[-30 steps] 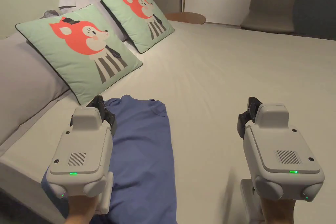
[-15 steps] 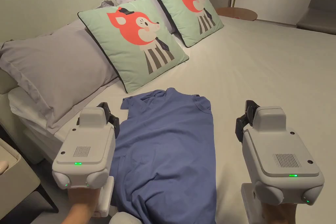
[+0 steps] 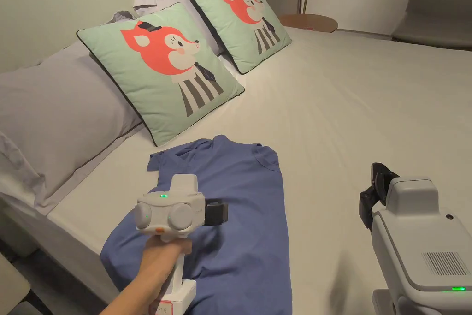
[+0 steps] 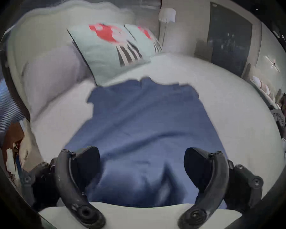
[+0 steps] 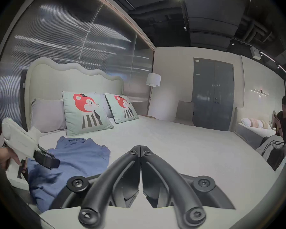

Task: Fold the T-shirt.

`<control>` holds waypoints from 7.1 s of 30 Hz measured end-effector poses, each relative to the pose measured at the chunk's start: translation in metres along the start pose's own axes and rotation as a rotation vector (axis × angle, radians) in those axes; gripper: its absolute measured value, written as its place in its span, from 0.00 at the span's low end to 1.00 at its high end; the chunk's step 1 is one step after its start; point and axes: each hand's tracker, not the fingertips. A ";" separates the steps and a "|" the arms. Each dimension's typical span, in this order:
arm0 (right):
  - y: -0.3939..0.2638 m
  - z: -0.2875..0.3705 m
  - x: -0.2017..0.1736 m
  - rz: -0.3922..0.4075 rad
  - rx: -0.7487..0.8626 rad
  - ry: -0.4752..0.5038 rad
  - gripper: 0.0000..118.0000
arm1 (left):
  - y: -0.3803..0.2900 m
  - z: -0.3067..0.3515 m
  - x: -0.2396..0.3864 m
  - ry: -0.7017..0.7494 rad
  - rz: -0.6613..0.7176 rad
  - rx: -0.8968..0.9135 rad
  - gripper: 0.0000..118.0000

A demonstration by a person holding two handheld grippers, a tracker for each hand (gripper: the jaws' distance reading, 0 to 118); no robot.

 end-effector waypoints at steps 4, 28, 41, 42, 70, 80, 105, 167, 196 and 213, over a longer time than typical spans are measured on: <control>-0.007 0.004 0.014 0.011 -0.022 -0.024 0.01 | -0.015 -0.037 0.014 0.026 -0.005 -0.122 0.81; -0.008 0.070 0.109 -0.126 0.010 -0.199 0.00 | 0.077 0.180 0.131 -0.440 -0.157 0.409 0.02; -0.002 0.159 0.193 -0.076 0.062 -0.458 0.01 | 0.078 0.226 0.314 -0.793 -0.395 0.388 0.02; -0.002 0.164 0.197 -0.073 0.060 -0.474 0.01 | 0.070 0.223 0.325 -0.807 -0.405 0.373 0.02; -0.004 0.188 0.212 -0.102 -0.002 -0.511 0.01 | -0.036 0.134 0.354 -0.653 -0.418 0.233 0.92; 0.017 0.187 0.199 -0.077 0.060 -0.500 0.01 | -0.007 0.188 0.264 -0.468 -0.341 0.705 0.77; 0.001 0.173 0.191 -0.099 0.026 -0.468 0.01 | -0.059 0.080 0.192 -0.438 -0.285 -0.088 0.10; 0.091 0.026 0.353 -0.087 -0.263 -0.341 0.04 | 0.099 0.112 0.228 -0.553 -0.045 0.289 0.03; 0.082 -0.032 0.411 -0.073 -0.205 -0.473 0.05 | 0.262 0.031 0.222 -0.197 -0.104 0.449 0.03; -0.095 0.076 0.321 -0.196 -0.553 -0.431 0.05 | 0.016 0.005 0.116 -0.152 -0.128 0.089 0.03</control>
